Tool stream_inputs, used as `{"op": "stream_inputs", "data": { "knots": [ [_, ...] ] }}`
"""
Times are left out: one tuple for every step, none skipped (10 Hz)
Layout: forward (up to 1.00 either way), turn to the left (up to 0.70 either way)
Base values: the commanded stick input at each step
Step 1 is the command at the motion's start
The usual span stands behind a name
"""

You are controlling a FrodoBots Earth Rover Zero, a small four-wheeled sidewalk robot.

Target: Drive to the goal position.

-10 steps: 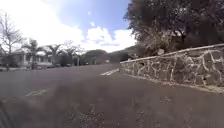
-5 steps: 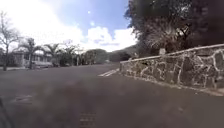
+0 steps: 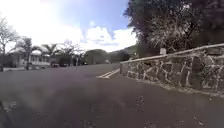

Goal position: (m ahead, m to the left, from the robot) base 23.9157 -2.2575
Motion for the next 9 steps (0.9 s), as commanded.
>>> {"op": "stream_inputs", "data": {
  "knots": [
    [0.70, 0.00],
    [0.70, 0.00],
    [0.70, 0.00],
    [0.70, 0.00],
    [0.70, 0.00],
    [0.70, 0.01],
    [0.70, 0.02],
    [0.70, 0.35],
    [0.70, 0.35]
  ]
}}
